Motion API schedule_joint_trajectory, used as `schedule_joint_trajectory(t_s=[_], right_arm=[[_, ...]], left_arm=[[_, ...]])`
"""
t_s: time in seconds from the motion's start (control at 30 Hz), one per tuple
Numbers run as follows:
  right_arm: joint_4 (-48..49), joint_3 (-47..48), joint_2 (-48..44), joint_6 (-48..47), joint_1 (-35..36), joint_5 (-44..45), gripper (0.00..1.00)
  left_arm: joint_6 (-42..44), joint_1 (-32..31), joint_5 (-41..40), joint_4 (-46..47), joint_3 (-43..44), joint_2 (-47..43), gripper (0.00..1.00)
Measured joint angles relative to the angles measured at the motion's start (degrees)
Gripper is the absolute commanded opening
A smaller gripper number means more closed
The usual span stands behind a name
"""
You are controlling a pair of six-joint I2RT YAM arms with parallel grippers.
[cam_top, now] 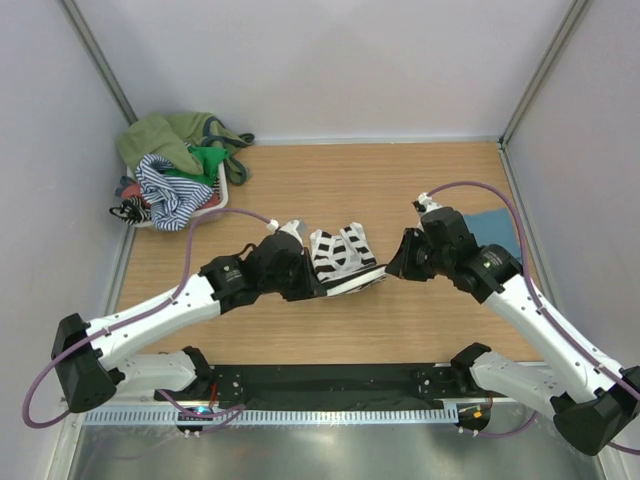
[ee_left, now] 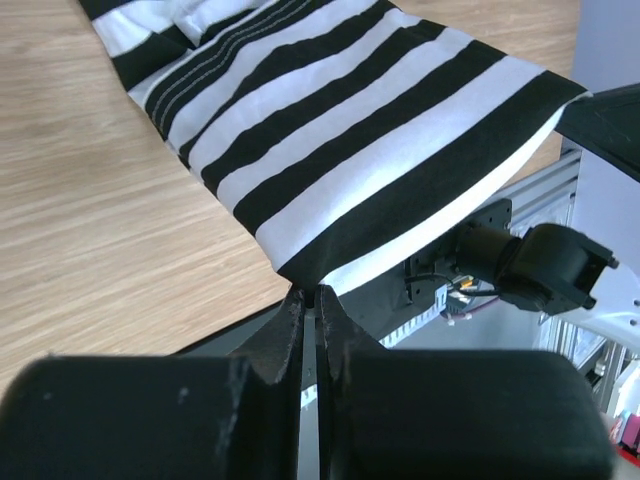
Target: Fold and stack the tank tops
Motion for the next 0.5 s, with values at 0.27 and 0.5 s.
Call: schedule_joint_trajectory(t_s=[0.27,0.5], right_arm=[[0.3,4.4,6.7,-1.8,-0.2,2.3,0.01],[2.0,8.1,14.2,-3.6,-3.1,1.6,0.01]], left_arm=[[0.8,5.5,2.5,0.0,1.6,2.0,0.04],[2.4,11.1,5.9,0.4,4.3,5.2,0.04]])
